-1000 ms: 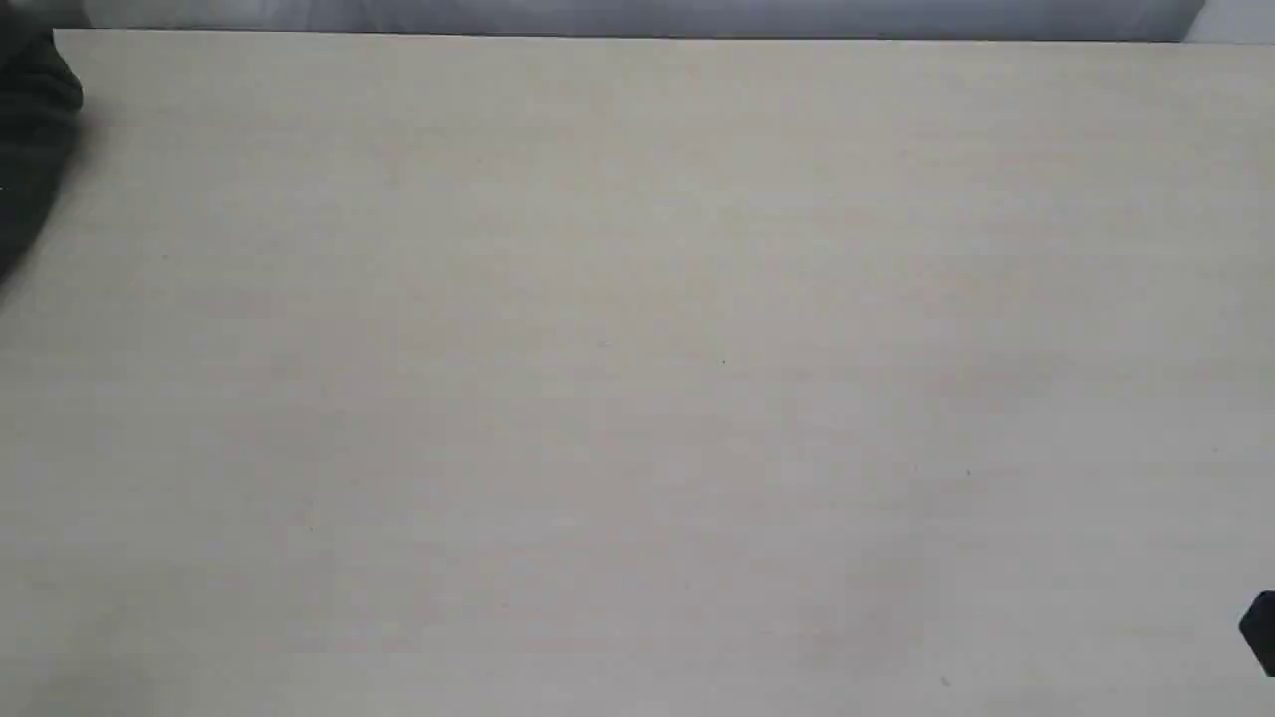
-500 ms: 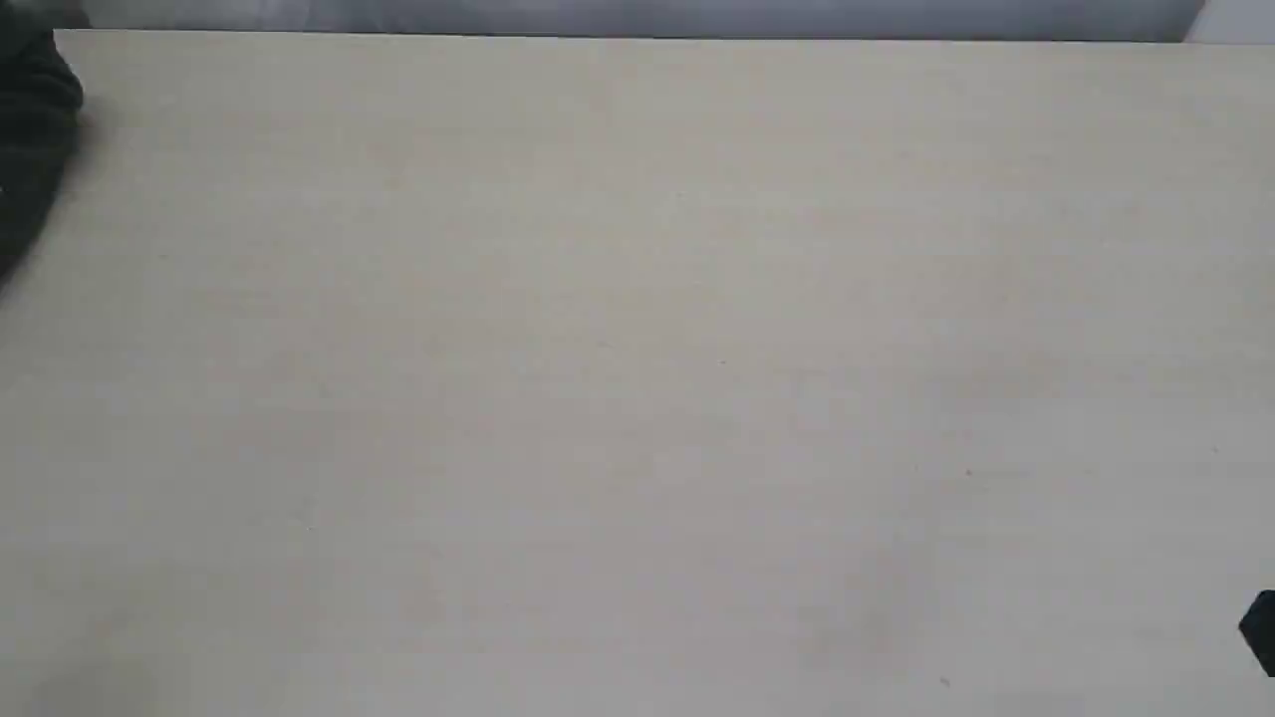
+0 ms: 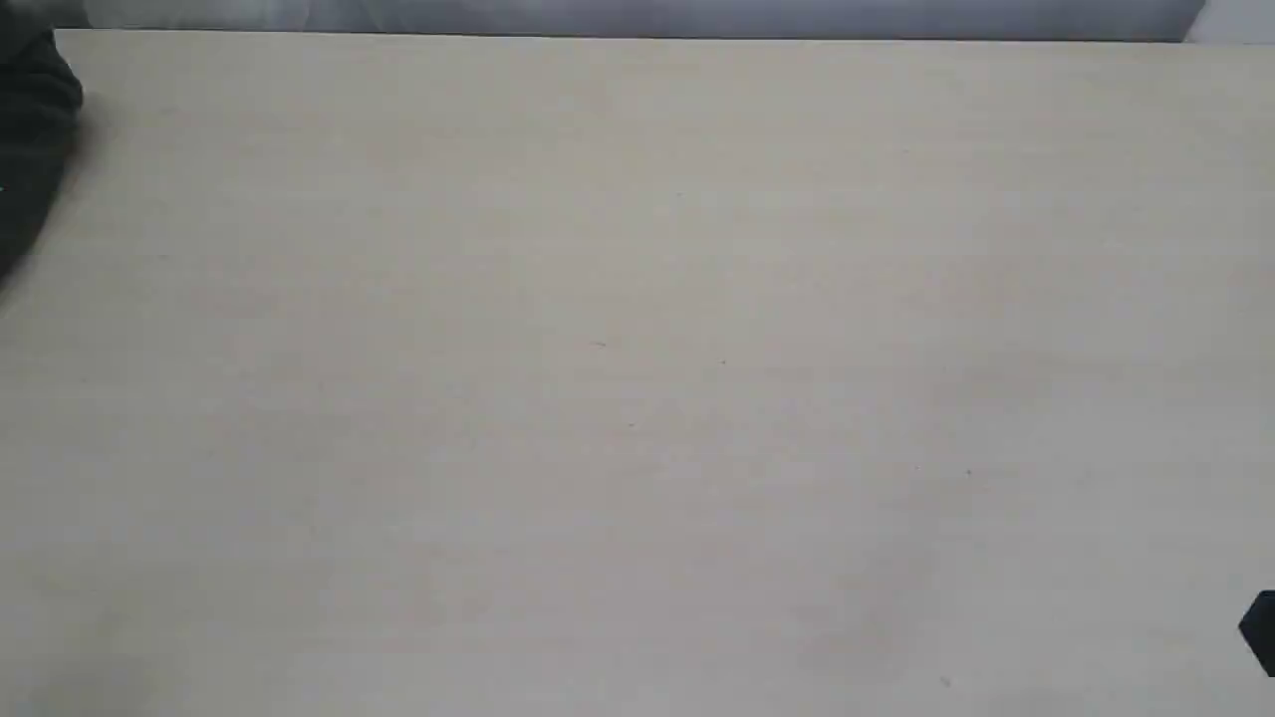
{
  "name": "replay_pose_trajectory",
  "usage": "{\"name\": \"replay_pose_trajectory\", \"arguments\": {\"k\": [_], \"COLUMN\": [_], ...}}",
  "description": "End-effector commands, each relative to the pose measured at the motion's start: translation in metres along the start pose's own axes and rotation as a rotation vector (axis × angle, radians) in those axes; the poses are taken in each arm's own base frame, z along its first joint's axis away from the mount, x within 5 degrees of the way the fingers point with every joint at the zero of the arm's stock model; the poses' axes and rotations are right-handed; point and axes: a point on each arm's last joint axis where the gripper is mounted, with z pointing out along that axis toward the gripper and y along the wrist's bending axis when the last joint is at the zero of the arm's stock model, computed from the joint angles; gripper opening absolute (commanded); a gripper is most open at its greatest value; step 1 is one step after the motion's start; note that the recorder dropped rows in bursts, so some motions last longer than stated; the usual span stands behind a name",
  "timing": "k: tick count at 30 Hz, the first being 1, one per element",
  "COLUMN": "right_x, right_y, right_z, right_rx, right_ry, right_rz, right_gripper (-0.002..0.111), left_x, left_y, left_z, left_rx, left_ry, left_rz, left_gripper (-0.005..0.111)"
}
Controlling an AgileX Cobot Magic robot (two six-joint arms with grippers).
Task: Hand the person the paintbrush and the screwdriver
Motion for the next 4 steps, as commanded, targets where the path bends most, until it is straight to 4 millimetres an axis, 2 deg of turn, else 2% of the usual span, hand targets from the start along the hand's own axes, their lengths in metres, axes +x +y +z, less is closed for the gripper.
{"name": "replay_pose_trajectory", "arguments": {"k": [1, 4], "right_x": [0.0007, 0.0007], "right_y": [-0.0004, -0.0004], "right_z": [-0.0002, -0.0002], "right_rx": [0.007, 0.007], "right_ry": [-0.003, -0.003], "right_rz": [-0.009, -0.009], "right_gripper": [0.004, 0.004], "left_x": [-0.0001, -0.0001], "left_y": [-0.0005, -0.0005], "left_z": [0.0000, 0.0000], "left_rx": [0.008, 0.008], "left_ry": [-0.008, -0.008], "left_rz": [-0.004, -0.004], "left_gripper": [0.000, 0.000]}}
